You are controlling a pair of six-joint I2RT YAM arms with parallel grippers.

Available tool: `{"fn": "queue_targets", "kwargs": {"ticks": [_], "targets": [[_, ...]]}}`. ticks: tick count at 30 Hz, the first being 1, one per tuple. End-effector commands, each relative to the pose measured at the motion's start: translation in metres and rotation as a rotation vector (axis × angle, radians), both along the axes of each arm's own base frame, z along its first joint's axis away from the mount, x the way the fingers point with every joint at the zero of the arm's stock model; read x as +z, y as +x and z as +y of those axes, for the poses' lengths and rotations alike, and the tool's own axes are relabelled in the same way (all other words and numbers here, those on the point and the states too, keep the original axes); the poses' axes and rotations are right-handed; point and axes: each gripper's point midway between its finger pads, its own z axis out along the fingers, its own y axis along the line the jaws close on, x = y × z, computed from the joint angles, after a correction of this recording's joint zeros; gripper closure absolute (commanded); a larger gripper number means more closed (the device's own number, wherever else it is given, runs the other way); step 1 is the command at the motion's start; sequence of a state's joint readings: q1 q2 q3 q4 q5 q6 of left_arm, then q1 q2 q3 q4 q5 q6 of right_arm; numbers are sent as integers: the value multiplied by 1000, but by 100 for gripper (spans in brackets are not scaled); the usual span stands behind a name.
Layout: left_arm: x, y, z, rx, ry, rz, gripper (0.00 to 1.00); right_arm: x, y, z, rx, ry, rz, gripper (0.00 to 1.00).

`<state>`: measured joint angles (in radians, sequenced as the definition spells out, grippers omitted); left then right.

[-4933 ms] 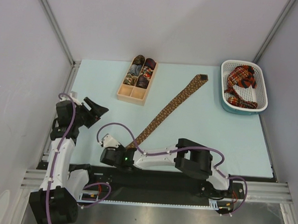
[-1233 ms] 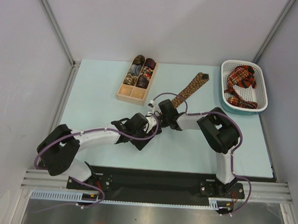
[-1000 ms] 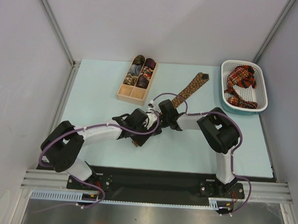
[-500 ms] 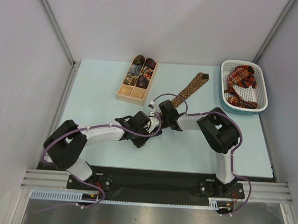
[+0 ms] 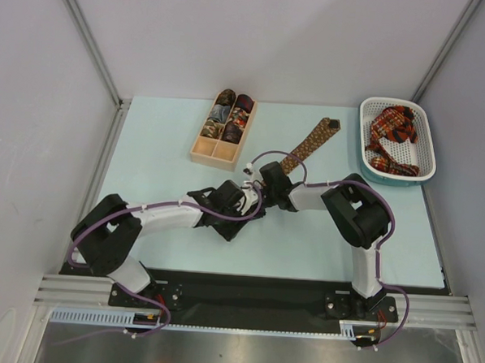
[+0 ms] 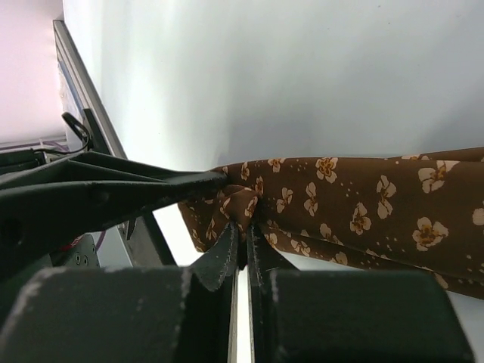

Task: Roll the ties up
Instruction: Roll the tie

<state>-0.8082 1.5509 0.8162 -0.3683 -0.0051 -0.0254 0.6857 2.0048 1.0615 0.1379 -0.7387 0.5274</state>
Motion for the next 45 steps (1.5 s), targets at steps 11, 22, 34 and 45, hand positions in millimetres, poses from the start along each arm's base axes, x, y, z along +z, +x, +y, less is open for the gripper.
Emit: {"fn": "queue_targets", "kwargs": {"ticks": [11, 22, 34, 45], "targets": [[9, 26, -15, 12, -29, -11, 37, -6, 6, 2, 7, -8, -26, 99], [-3, 12, -14, -7, -21, 60, 51, -7, 7, 2, 7, -9, -24, 94], [4, -1, -18, -25, -44, 88, 64, 2, 14, -1, -2, -14, -74, 76], [-3, -4, -18, -29, -30, 104, 64, 10, 25, -11, -27, -40, -134, 70]]}}
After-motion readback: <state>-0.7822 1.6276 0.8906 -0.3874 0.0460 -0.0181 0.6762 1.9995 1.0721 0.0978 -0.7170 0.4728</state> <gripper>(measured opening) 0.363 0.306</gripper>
